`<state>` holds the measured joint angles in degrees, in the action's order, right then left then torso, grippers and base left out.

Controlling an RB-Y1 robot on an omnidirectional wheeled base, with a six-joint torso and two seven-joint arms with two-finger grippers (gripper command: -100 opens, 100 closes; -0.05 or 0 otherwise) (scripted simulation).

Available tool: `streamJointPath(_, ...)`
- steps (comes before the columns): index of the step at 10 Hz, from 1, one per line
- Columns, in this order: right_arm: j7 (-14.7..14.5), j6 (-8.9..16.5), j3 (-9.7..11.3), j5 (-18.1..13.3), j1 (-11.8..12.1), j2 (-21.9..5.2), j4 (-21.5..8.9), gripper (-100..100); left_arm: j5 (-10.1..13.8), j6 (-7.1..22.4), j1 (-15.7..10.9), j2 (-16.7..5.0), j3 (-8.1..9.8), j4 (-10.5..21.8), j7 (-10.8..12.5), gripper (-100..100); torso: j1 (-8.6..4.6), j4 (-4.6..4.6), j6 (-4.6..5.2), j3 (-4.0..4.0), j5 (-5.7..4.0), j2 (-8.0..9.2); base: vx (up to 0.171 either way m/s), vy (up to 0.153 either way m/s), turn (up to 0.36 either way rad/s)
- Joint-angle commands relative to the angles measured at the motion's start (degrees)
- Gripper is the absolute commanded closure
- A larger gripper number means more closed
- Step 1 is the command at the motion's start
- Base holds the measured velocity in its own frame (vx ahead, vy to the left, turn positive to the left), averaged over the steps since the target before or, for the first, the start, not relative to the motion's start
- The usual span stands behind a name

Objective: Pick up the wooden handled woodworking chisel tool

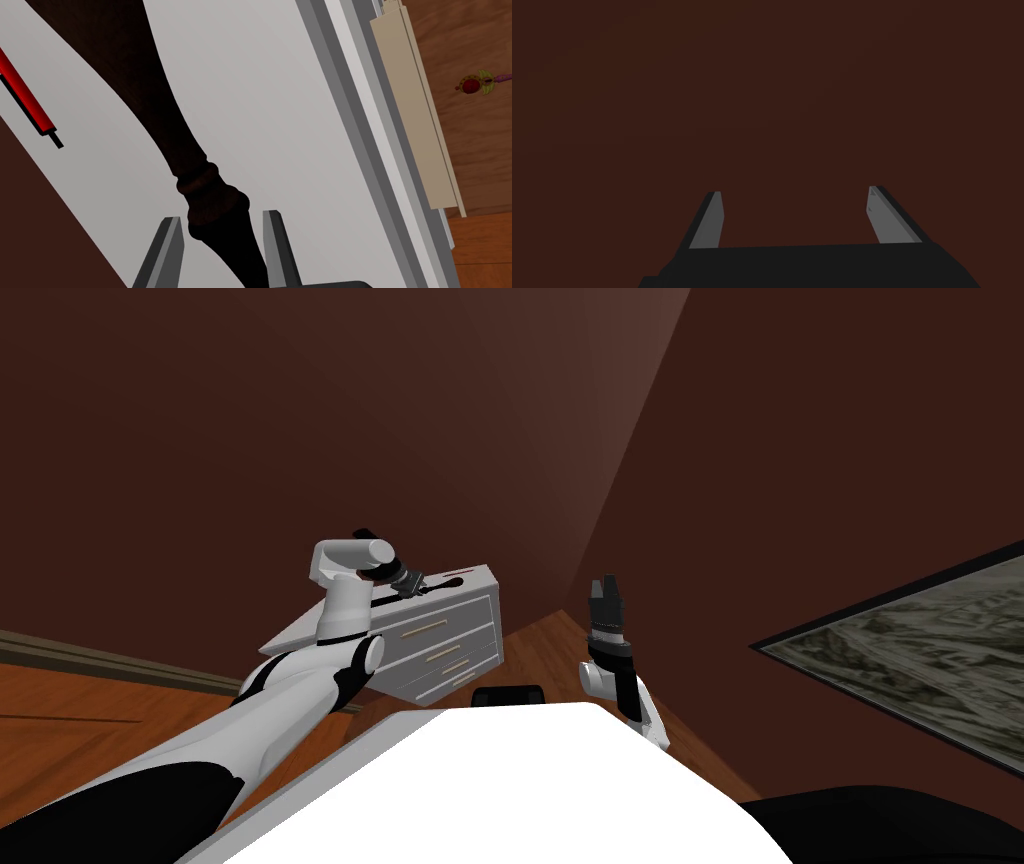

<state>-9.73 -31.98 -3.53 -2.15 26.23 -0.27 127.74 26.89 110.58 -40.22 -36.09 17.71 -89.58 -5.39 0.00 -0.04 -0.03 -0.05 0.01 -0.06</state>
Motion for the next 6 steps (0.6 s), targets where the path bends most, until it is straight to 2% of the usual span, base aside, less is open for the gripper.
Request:
streamJointPath(1, 0.0, 0.0, 0.0, 0.0, 0.0, 0.0, 0.0, 0, 0.0, 0.0, 0.0, 0.0, 0.0, 0.0, 0.0, 0, 0.0, 0.0, 0.0, 0.0, 0.0, 0.0, 0.0, 0.0, 0.0)
streamJointPath(2, 0.0, 0.0, 0.0, 0.0, 0.0, 0.0, 0.0, 0, 0.5, 1.9, -0.8, -0.6, 0.46, -0.8, 0.0, 100, 0.0, 0.0, 0.0, 0.0, 0.0, 0.01, 0.0, -0.008, 0.022)
streamJointPath(4, 0.0, 0.0, 0.0, 0.0, 0.0, 0.0, 0.0, 0, 0.9, 3.6, -1.3, -1.1, 0.89, -1.8, 0.2, 100, -0.06, 0.04, -0.02, 0.06, -0.03, 0.07, 0.002, -0.013, 0.02)
streamJointPath(5, 0.0, 0.0, 0.0, 0.0, 0.0, 0.0, 0.0, 0, 0.8, 3.1, -1.1, -0.9, 0.74, -1.7, 0.2, 100, -0.08, 0.05, -0.01, 0.06, -0.04, 0.08, 0.0, 0.0, 0.0)
streamJointPath(6, 0.0, 0.0, 0.0, 0.0, 0.0, 0.0, 0.0, 0, 0.8, 3.3, -1.1, -0.9, 0.76, -1.8, 0.2, 0, -0.06, 0.03, 0.0, 0.05, -0.02, 0.07, 0.0, 0.0, 0.0)
